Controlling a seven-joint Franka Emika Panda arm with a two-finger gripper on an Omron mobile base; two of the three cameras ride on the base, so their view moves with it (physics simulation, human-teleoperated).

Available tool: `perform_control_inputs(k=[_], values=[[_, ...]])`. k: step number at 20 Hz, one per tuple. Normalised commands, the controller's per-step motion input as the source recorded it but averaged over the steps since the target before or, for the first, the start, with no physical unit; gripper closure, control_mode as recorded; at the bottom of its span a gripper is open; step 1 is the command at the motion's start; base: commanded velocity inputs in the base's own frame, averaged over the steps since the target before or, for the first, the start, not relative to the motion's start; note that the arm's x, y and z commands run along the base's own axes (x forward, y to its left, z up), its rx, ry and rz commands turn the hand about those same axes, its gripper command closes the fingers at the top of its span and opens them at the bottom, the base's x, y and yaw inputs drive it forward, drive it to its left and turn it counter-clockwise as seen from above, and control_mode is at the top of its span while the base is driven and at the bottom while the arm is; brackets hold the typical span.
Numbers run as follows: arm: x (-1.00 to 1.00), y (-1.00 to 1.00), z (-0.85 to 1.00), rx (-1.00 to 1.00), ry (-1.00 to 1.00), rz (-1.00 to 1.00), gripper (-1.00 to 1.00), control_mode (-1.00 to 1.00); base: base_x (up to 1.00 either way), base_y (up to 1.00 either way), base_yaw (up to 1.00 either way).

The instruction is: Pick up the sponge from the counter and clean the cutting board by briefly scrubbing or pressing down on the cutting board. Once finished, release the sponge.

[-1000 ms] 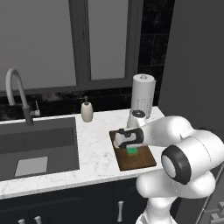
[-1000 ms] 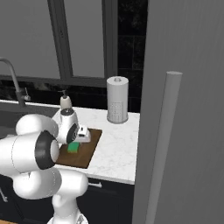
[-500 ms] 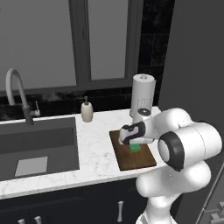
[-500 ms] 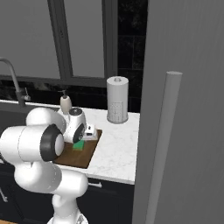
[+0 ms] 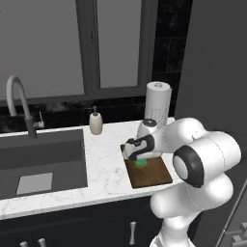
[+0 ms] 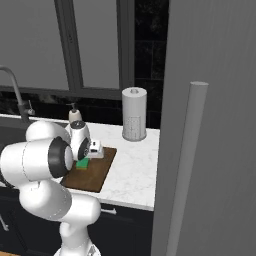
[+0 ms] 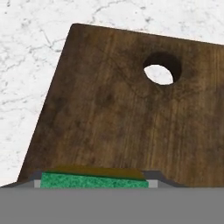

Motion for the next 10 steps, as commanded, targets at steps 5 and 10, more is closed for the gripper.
perform_control_inputs(k=[5, 10], values=[[-0.61, 0.17, 0.0, 0.0, 0.0, 0.0, 1.0, -1.0, 0.0, 0.0, 0.0], [-0.77, 0.03, -0.04, 0.0, 0.0, 0.0, 1.0, -1.0, 0.0, 0.0, 0.0]])
